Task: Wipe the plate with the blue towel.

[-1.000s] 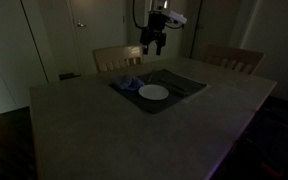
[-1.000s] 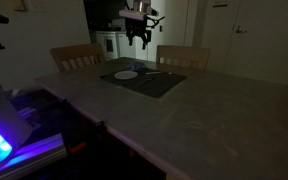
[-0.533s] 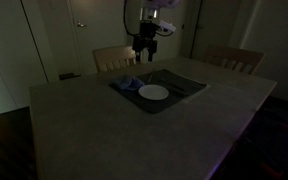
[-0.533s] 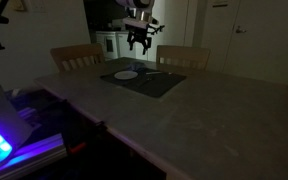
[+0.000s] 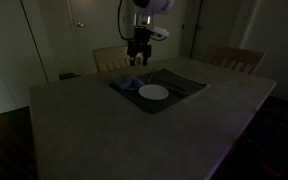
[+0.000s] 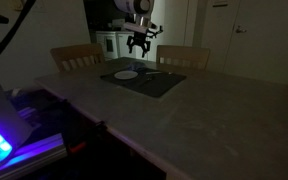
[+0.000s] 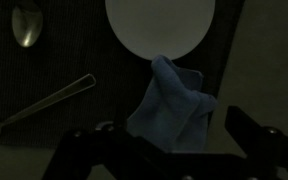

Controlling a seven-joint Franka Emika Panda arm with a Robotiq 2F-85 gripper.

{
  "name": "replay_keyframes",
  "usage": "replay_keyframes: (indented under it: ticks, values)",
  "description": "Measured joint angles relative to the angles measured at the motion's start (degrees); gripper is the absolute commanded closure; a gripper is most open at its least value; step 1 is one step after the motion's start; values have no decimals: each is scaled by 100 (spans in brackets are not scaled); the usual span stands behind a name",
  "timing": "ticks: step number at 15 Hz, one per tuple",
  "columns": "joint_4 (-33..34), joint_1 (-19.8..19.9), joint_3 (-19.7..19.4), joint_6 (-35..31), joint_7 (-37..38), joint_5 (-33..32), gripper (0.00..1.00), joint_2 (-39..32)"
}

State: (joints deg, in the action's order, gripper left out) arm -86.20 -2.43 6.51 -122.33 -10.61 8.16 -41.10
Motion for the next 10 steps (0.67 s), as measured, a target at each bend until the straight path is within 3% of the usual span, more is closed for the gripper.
replay_keyframes:
  ticks: [10]
  values:
    - [333, -424, -70, -27, 432, -701, 0, -508]
